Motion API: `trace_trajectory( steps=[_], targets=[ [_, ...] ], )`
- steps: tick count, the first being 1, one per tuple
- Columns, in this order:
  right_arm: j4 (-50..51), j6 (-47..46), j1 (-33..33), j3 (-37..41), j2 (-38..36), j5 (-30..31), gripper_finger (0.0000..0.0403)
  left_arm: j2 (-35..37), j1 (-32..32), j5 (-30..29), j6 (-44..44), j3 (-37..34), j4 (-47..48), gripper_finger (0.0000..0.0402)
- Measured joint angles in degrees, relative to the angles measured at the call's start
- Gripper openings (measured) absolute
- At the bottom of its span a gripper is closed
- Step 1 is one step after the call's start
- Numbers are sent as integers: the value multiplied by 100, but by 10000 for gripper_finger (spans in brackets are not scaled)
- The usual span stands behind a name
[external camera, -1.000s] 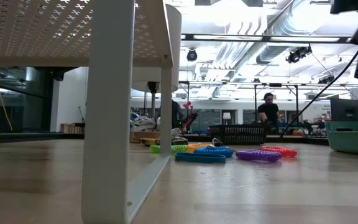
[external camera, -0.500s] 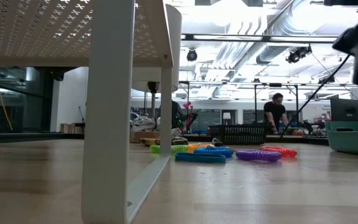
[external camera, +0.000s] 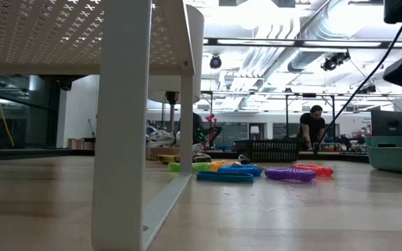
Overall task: Pick & Place Office Desk Supplies
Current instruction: Put the green rubber band into the green bin
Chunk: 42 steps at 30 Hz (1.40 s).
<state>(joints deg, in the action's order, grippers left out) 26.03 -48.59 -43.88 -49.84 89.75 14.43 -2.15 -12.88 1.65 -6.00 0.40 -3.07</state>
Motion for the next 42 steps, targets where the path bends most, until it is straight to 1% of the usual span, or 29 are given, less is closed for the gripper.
trace_trajectory(
  steps=[6,9,14,18,25,30,42],
  targets=[
    [-147,620,2,0,294,60,95,0,2,0,0,0,2,108],
    [-136,689,2,0,352,77,95,2,1,0,0,0,-1,108],
    [-141,385,0,0,353,-34,95,1,1,0,0,0,0,108],
    [-141,167,-22,0,353,-391,95,1,-1,0,0,0,-1,108],
    [-147,-56,-194,0,353,-554,95,1,1,0,0,0,-1,108],
    [-145,-270,-304,0,353,-544,95,2,0,0,0,0,0,108],
    [-130,-278,-302,0,350,-386,95,2,1,0,0,0,0,108]
  ],
)
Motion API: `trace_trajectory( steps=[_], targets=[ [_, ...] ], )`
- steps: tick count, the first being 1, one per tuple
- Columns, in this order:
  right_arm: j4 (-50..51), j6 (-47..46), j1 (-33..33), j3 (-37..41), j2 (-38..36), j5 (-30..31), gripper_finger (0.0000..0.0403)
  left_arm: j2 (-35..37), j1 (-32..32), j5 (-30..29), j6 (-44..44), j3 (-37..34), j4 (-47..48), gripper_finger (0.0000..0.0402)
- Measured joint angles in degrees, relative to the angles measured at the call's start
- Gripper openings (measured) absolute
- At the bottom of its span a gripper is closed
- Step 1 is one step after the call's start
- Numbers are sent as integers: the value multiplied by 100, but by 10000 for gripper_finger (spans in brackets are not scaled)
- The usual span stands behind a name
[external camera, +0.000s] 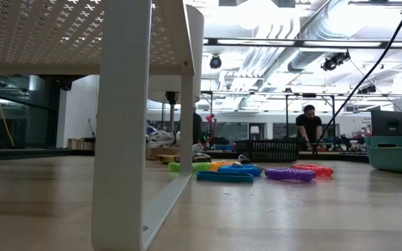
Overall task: Pick & Place Office Desk Supplies
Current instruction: Put the green rubber band into the green bin
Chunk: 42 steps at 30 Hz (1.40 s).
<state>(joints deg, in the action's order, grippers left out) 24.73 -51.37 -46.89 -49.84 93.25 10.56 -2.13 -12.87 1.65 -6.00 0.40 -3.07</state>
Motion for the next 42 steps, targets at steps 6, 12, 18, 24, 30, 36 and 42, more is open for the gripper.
trace_trajectory(
  steps=[6,12,18,24,30,36,42],
  targets=[
    [40,-2,0,0,0,95,95,0,-1,0,0,0,-1,108],
    [54,-108,0,0,0,129,95,-2,-2,0,0,0,-1,108],
    [50,-138,-78,-1,25,204,95,-1,-2,0,0,0,-1,108],
    [5,-261,-230,-2,296,307,95,0,0,0,0,0,-1,108],
    [27,-524,-386,-2,453,479,95,-2,-2,0,0,0,2,108],
    [22,-705,-479,-11,538,608,95,-2,0,0,0,0,-1,108],
    [24,-737,-498,-11,543,650,88,0,1,0,0,0,-1,108]
  ],
)
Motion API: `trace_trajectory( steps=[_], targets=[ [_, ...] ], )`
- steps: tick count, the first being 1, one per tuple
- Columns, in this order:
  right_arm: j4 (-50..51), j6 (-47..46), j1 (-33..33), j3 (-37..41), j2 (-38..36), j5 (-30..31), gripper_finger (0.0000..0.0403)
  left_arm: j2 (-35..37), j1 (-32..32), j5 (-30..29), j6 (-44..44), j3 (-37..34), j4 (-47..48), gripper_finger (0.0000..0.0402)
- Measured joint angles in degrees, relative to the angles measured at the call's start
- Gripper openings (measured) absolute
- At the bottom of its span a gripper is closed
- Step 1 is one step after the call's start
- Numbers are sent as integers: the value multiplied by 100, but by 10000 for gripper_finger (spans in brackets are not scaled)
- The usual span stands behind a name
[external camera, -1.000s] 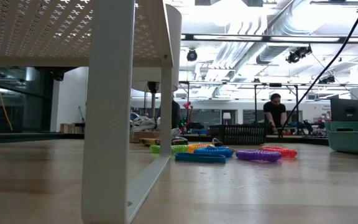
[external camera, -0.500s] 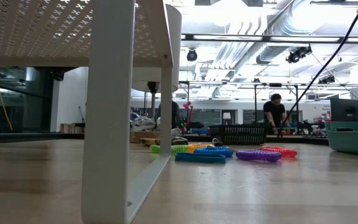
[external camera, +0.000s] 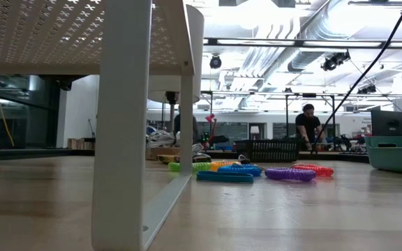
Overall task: Pick & Place Office Desk Supplies
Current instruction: Put the green rubber band into the green bin
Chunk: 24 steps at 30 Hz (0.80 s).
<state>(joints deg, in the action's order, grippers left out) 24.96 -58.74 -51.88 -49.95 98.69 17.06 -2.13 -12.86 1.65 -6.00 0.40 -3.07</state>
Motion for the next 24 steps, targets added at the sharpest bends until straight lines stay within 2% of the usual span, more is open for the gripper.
trace_trajectory(
  steps=[14,24],
  targets=[
    [-1,0,0,2,5,-2,8,0,-2,0,0,0,0,108],
    [23,2,3,21,-83,88,3,-1,-1,0,0,0,0,108]
  ],
)
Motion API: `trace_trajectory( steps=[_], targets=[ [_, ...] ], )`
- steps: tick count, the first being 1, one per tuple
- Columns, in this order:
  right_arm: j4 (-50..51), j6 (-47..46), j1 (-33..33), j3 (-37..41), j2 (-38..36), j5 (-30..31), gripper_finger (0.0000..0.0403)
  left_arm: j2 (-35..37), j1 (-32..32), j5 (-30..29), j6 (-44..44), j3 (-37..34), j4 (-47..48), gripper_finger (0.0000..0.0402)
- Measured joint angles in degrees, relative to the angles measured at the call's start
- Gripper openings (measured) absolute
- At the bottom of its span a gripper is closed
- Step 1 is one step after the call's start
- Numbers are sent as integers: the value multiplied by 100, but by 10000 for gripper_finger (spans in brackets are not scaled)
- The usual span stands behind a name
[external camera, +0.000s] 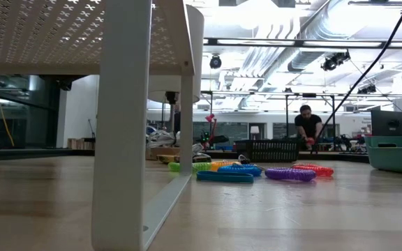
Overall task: Pick & Place Office Desk Supplies
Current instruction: Put the green rubber band into the green bin
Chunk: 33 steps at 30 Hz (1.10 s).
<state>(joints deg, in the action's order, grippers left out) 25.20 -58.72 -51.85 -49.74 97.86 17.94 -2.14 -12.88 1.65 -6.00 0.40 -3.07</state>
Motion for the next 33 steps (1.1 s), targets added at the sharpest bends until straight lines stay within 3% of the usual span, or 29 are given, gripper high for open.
trace_trajectory(
  steps=[11,20,33],
  targets=[
    [150,48,21,1,-685,834,2,1,-1,0,0,0,0,108],
    [267,148,98,-8,-710,1287,2,1,1,0,0,0,0,108],
    [1764,-1221,523,-12,-710,1818,2,1,1,0,0,0,0,108]
  ],
)
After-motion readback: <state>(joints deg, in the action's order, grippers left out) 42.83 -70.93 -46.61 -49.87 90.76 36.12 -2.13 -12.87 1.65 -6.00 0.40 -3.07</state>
